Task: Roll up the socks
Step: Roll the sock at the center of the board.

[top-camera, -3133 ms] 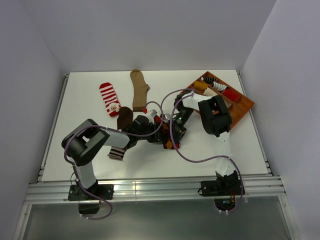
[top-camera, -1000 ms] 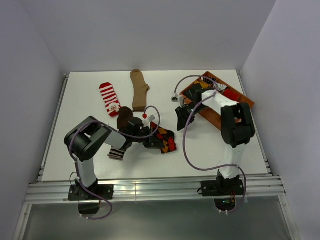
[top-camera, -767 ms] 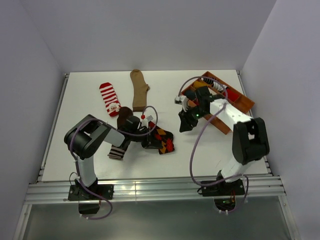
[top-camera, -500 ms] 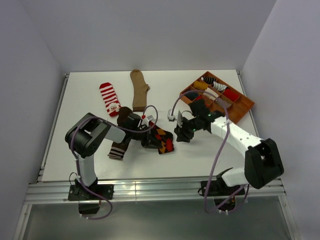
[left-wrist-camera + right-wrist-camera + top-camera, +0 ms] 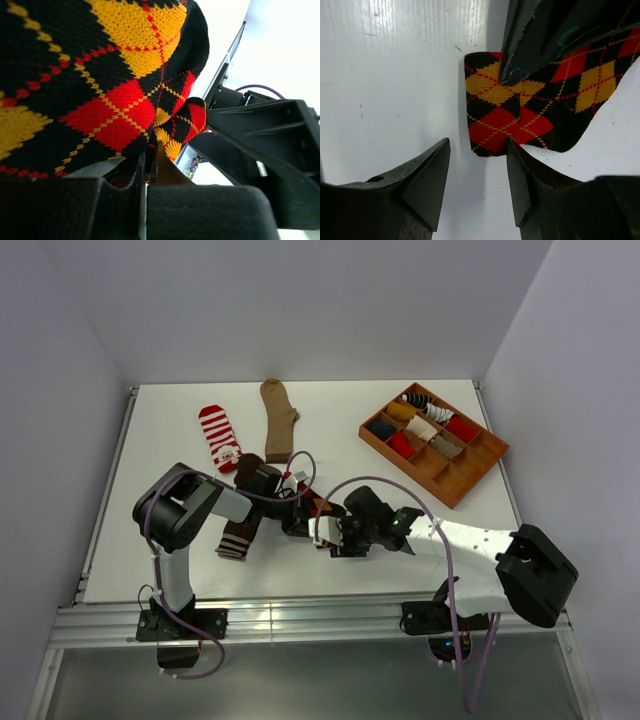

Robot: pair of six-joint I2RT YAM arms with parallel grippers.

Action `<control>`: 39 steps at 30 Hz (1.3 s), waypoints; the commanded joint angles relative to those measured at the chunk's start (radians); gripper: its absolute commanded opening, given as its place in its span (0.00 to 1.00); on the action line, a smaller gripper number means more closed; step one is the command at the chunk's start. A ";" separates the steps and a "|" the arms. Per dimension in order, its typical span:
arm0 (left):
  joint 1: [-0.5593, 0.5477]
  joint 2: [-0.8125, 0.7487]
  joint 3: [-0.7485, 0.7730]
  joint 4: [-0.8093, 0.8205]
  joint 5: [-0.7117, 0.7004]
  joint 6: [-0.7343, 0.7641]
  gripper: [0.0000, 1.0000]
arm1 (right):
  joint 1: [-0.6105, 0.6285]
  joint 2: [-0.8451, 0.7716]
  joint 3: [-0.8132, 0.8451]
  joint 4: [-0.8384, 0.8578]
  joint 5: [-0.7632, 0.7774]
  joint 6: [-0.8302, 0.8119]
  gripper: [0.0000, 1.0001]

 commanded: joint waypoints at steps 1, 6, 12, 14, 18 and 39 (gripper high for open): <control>0.002 0.062 -0.046 -0.173 -0.132 0.067 0.00 | 0.059 -0.045 -0.043 0.138 0.118 -0.037 0.56; 0.002 0.065 -0.044 -0.175 -0.129 0.070 0.00 | 0.105 -0.059 -0.080 0.195 0.158 -0.043 0.57; 0.002 0.070 -0.049 -0.170 -0.127 0.071 0.00 | 0.127 -0.112 -0.120 0.258 0.207 -0.053 0.57; 0.002 0.073 -0.049 -0.172 -0.129 0.071 0.00 | 0.133 -0.125 -0.120 0.247 0.207 -0.057 0.57; 0.002 0.071 -0.049 -0.168 -0.129 0.071 0.00 | 0.147 -0.148 -0.103 0.189 0.184 -0.064 0.59; 0.002 0.073 -0.043 -0.170 -0.119 0.077 0.00 | 0.155 0.059 -0.074 0.290 0.230 -0.087 0.53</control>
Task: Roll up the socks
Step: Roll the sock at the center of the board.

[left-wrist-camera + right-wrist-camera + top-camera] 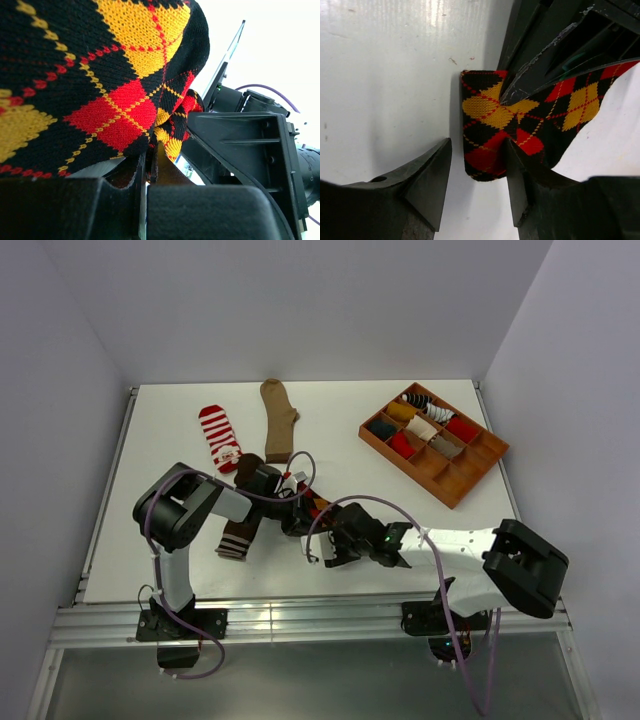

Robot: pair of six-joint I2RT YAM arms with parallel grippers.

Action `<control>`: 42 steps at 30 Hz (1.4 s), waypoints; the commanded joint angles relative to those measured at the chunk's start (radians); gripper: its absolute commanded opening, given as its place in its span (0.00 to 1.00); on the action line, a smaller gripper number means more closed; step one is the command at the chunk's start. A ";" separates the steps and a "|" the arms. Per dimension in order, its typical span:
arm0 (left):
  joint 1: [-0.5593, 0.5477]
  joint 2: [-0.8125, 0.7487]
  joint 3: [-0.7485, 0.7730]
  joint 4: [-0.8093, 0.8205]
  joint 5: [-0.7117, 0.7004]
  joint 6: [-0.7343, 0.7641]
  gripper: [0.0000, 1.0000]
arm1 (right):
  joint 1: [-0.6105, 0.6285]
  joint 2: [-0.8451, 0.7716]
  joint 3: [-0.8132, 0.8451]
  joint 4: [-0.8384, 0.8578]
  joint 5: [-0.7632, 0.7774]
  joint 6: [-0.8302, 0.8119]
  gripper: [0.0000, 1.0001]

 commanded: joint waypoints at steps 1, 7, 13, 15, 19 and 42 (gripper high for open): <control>-0.001 0.069 -0.043 -0.163 -0.127 0.079 0.00 | 0.007 0.032 0.034 0.068 0.023 0.001 0.52; -0.001 0.063 -0.041 -0.166 -0.118 0.086 0.00 | 0.004 0.066 0.050 0.057 0.023 0.009 0.36; -0.001 0.016 -0.021 -0.203 -0.153 0.120 0.06 | -0.025 0.083 0.135 -0.121 -0.070 0.020 0.31; -0.001 -0.020 -0.014 -0.215 -0.183 0.123 0.10 | -0.042 0.095 0.178 -0.213 -0.107 0.029 0.30; 0.000 -0.079 -0.014 -0.228 -0.232 0.112 0.16 | -0.091 0.120 0.239 -0.349 -0.202 0.050 0.30; 0.000 -0.234 -0.061 -0.155 -0.333 -0.020 0.33 | -0.389 0.545 0.678 -0.888 -0.616 -0.025 0.28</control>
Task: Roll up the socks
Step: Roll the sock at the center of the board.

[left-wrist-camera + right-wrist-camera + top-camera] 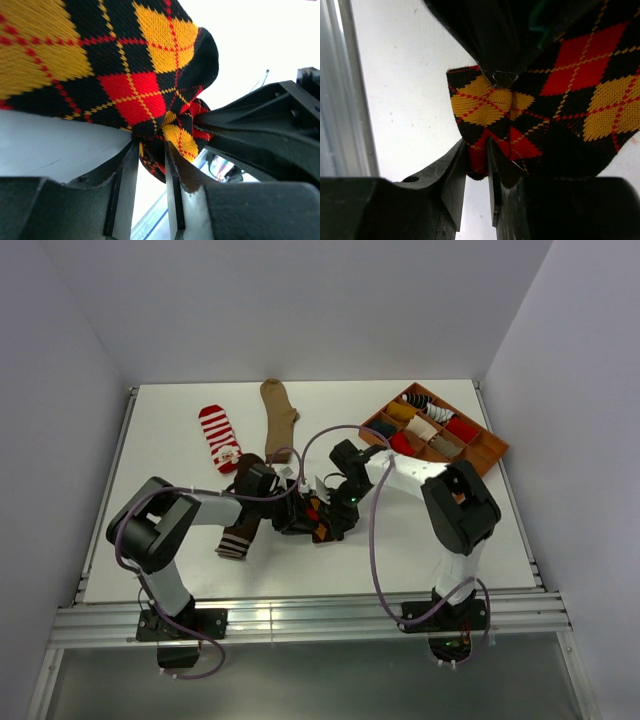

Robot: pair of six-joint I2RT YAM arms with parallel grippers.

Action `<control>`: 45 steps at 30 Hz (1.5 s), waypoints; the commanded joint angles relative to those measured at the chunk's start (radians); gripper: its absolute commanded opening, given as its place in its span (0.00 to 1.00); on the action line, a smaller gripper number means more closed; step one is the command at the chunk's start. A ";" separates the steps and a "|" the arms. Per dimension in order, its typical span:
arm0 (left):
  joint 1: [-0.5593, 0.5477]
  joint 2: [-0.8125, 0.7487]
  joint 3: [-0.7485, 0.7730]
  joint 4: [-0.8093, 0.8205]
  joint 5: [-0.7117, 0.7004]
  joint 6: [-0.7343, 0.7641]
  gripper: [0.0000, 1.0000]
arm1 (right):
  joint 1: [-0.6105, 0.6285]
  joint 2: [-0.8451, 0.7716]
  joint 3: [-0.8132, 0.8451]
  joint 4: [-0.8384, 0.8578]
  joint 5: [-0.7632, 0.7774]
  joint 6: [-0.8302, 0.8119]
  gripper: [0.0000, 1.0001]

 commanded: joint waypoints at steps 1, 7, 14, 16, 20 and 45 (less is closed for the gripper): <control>0.006 -0.062 -0.019 0.001 -0.083 0.014 0.33 | -0.042 0.096 0.085 -0.233 -0.057 -0.047 0.28; 0.006 -0.157 -0.062 0.044 -0.180 0.059 0.37 | -0.085 0.222 0.209 -0.356 -0.107 -0.060 0.28; -0.014 -0.252 -0.082 0.087 -0.243 0.148 0.42 | -0.105 0.311 0.293 -0.348 -0.035 0.037 0.29; -0.040 -0.265 -0.070 0.110 -0.254 0.196 0.44 | -0.108 0.341 0.315 -0.365 -0.029 0.051 0.28; -0.096 -0.233 -0.020 0.133 -0.260 0.288 0.46 | -0.108 0.366 0.338 -0.355 -0.012 0.092 0.28; -0.202 -0.067 -0.084 0.305 -0.212 0.406 0.54 | -0.130 0.472 0.431 -0.391 -0.047 0.203 0.29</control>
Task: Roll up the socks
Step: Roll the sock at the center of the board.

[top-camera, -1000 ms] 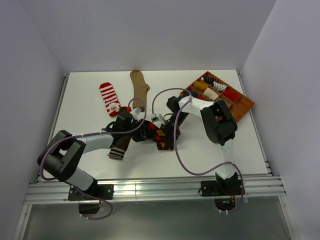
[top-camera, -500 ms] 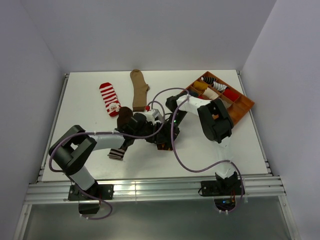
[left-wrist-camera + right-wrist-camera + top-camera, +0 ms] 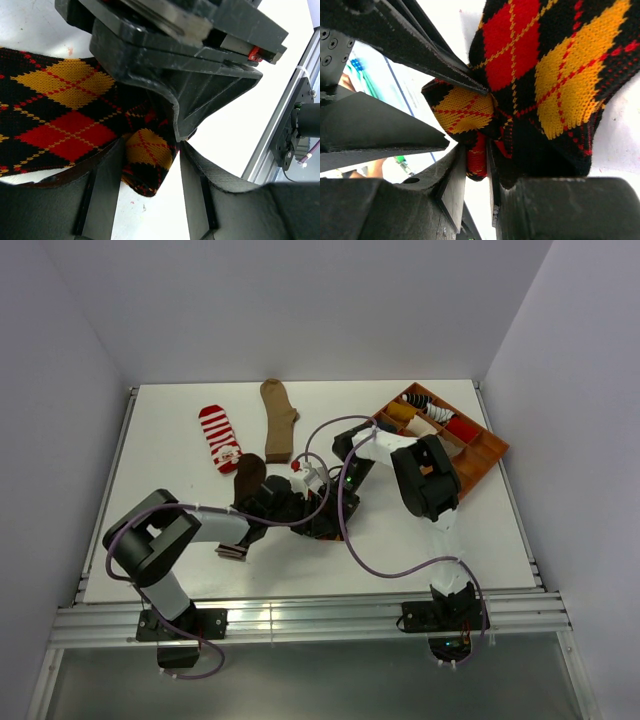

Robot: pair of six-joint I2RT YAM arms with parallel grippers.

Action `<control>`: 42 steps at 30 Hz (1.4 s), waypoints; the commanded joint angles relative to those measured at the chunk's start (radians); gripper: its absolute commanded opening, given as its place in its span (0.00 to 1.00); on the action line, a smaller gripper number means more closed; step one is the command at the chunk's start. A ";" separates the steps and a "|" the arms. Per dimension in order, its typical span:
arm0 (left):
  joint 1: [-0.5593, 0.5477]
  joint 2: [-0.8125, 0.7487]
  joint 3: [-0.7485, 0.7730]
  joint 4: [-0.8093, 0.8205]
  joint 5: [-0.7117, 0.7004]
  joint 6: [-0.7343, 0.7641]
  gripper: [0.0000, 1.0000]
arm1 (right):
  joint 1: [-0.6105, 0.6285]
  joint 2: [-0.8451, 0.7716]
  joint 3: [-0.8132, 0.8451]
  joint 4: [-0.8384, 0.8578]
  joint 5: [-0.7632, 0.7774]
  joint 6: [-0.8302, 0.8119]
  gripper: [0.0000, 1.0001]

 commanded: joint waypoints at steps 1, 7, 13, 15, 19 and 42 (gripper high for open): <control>-0.015 0.013 -0.017 0.039 0.020 0.017 0.53 | -0.006 0.050 0.018 0.072 0.094 0.005 0.29; -0.015 0.032 -0.030 0.044 -0.018 -0.015 0.32 | -0.008 0.040 0.015 0.082 0.095 0.025 0.29; -0.017 0.066 -0.048 0.061 -0.029 -0.058 0.00 | -0.009 -0.004 -0.003 0.088 0.068 0.036 0.32; -0.017 0.077 -0.057 0.068 -0.029 -0.077 0.00 | -0.011 -0.019 -0.006 0.094 0.057 0.036 0.32; -0.015 0.105 -0.063 0.073 -0.022 -0.110 0.00 | -0.035 -0.070 -0.023 0.129 0.046 0.051 0.32; 0.128 0.302 -0.036 0.018 0.303 -0.348 0.00 | -0.183 -0.662 -0.496 0.611 0.136 -0.097 0.44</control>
